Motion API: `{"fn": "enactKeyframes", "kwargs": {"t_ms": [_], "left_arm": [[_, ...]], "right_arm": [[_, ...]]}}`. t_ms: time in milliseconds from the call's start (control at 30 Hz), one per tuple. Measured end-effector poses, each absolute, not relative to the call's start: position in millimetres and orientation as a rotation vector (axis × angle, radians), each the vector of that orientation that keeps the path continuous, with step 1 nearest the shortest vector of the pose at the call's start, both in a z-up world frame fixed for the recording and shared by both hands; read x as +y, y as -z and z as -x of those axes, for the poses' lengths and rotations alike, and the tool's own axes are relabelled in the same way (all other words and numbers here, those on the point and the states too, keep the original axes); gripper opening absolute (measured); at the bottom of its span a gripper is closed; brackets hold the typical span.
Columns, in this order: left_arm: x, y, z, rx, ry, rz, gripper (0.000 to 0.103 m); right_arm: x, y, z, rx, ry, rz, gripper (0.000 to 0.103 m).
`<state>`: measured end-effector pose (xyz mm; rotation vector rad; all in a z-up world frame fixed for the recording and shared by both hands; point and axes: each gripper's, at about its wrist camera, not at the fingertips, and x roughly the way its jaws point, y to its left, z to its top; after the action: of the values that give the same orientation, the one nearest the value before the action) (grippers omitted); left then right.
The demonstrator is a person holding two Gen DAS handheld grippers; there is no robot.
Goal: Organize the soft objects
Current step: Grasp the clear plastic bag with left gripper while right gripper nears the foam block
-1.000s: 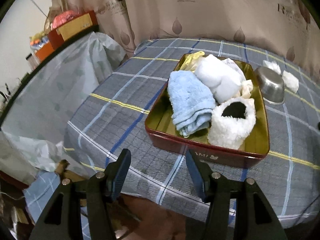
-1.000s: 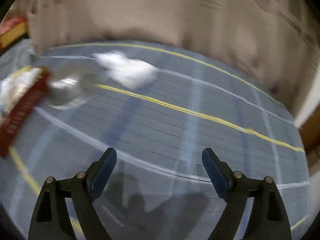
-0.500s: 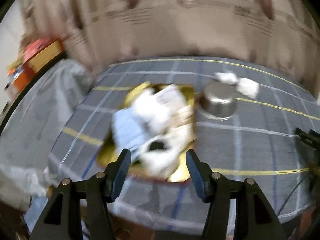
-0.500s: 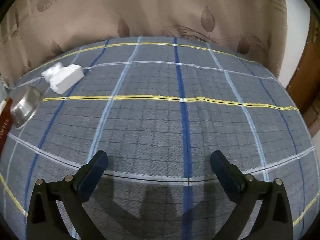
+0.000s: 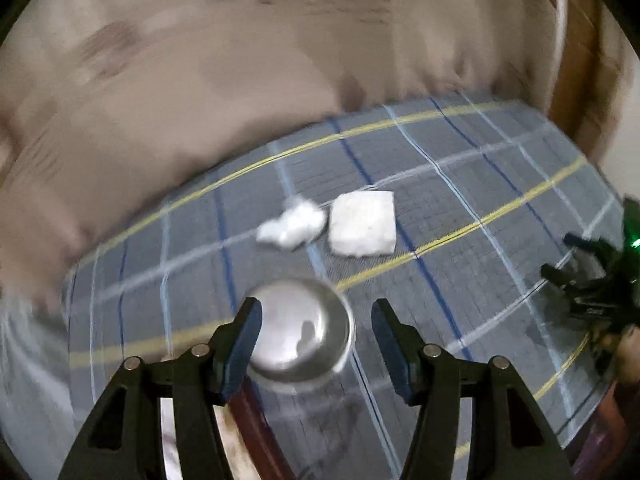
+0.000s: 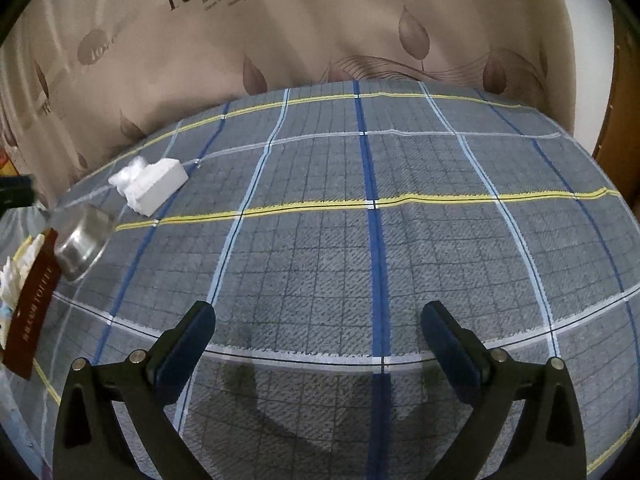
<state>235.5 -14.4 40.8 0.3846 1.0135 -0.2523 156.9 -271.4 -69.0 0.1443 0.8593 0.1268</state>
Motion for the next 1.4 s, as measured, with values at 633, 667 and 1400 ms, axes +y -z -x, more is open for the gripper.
{"fn": "enactKeyframes", "kwargs": {"t_ms": [633,667,1400], "left_arm": [[-21.2,48.7,-365.7,1.195,0.352,-0.702,0.058],[-21.1,50.9,-367.6,1.205,0.359,-0.705,0.058],[23.8,34.3,-376.9,1.071,0.159,-0.308,0.034]], "right_arm": [[-283.4,67.2,-155.5,0.833,-0.139,-0.235,0.102],[-283.8,67.2,-155.5,0.831,-0.136,-0.239,0.102],[-288.6,70.3,-159.5,0.841,-0.127,-0.284,0.102]]}}
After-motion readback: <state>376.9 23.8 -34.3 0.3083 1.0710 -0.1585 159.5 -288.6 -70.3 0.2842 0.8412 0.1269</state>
